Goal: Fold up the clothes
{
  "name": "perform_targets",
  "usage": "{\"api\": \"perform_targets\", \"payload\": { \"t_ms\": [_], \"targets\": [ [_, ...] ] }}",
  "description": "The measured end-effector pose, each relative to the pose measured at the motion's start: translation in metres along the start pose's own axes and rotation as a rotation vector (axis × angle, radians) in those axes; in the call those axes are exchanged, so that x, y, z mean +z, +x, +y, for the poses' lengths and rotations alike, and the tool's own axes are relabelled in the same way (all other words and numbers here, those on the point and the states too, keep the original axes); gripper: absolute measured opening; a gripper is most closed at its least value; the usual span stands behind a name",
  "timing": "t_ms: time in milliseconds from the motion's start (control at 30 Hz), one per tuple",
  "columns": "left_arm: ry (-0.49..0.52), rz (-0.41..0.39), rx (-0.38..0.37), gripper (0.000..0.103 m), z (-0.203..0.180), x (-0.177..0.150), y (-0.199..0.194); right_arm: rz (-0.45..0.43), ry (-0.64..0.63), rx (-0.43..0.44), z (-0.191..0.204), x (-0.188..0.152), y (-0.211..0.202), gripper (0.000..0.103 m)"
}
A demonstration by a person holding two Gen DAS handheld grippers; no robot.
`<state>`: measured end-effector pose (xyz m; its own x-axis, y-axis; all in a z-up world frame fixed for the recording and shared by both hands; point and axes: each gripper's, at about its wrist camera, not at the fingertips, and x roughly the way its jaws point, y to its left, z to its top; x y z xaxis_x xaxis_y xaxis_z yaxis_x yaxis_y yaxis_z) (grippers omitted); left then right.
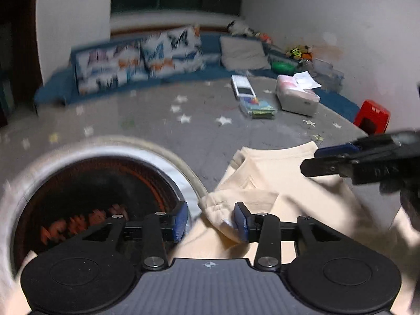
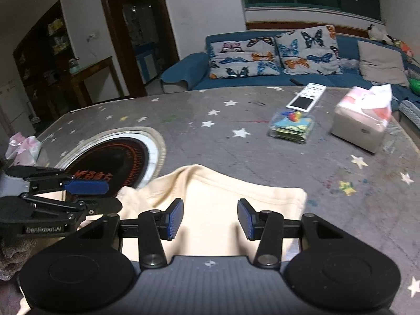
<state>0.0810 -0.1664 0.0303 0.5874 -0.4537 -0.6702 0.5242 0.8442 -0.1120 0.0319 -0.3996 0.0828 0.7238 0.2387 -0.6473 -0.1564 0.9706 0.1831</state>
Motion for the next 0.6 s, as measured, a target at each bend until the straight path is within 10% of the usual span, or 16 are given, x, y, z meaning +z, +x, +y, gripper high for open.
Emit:
{"api": "perform_targets", "payload": {
  "t_ms": [133,200,267,600],
  "targets": [
    [-0.008,0.03,-0.043,0.041,0.0,0.004,0.009,0.002,0.013,-0.032,-0.008,-0.001,-0.002,0.046],
    [-0.009,0.03,-0.048,0.017,0.001,0.005,0.011,0.007,0.016,-0.042,-0.013,0.0,-0.002,0.046],
    [0.004,-0.003,-0.034,0.014,0.007,0.01,0.01,0.01,0.025,-0.06,-0.017,0.0,0.001,0.046],
    [-0.045,-0.057,0.226,0.01,0.069,0.032,0.028,0.025,0.073,-0.151,-0.033,-0.001,0.015,0.04]
  ]
}}
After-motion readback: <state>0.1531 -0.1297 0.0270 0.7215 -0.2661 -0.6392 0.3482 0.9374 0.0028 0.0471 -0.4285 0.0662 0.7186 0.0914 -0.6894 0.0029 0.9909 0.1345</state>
